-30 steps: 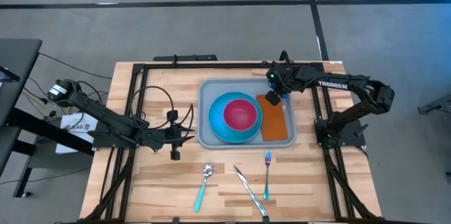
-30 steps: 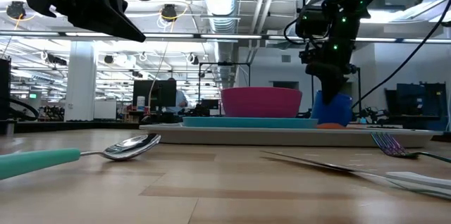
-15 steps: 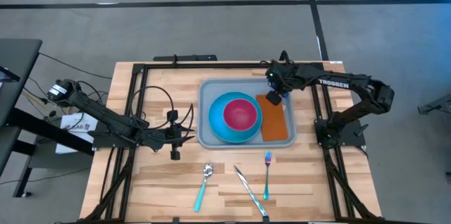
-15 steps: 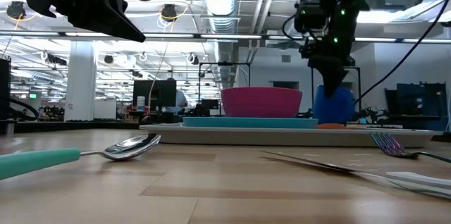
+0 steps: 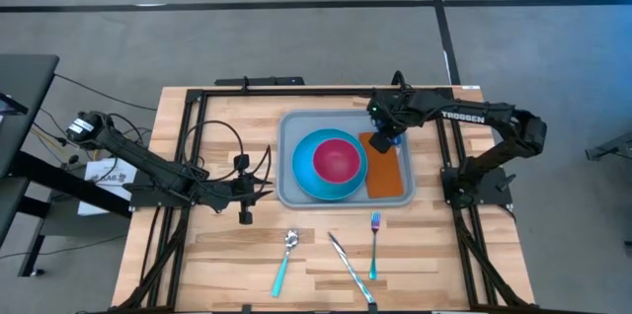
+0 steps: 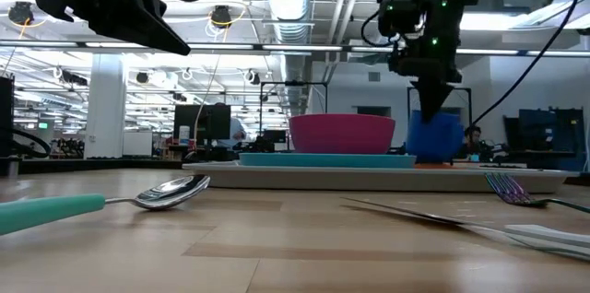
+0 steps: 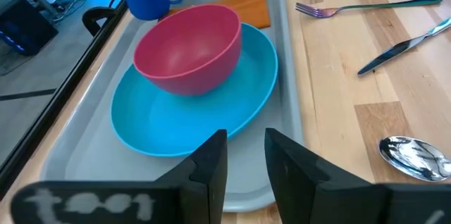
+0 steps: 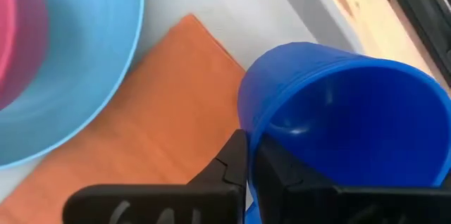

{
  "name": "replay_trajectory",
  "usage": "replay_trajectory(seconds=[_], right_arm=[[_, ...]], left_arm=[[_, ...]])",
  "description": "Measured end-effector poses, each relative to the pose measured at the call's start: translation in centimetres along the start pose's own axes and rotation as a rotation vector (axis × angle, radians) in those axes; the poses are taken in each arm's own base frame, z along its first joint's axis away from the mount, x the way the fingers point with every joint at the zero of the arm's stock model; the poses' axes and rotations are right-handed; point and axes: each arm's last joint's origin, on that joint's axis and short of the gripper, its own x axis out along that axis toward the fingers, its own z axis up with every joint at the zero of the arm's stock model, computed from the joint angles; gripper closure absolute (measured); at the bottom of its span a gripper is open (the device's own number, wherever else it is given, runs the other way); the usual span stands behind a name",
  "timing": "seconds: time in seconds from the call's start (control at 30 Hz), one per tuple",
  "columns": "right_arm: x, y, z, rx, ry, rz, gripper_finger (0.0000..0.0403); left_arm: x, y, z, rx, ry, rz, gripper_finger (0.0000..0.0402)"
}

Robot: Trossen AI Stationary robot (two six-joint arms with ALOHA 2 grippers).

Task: Set up tray
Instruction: Adjust the blue cup

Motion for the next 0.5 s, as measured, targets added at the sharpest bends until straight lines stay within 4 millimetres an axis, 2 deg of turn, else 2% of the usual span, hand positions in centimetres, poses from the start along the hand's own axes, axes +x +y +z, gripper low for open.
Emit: replay_trajectory(seconds=[0.27,0.37,0.5], right_arm=[[3.7,0.8,0.9,-0.042,0.134,-0.027,0.0399],[4.0,0.9,1.3,-0.056,0.146,-0.037,0.0389],[3.0,0.8,2.2,-0.048,0.136,-0.008,0.0361]], left_arm=[[0.0,0.0,0.0,0.0,0.002,-0.013,0.0315],[0.0,0.0,0.0,0.001,0.002,-0.013,0.0315],[0.0,0.0,0.0,0.006,0.002,-0.012,0.0315]])
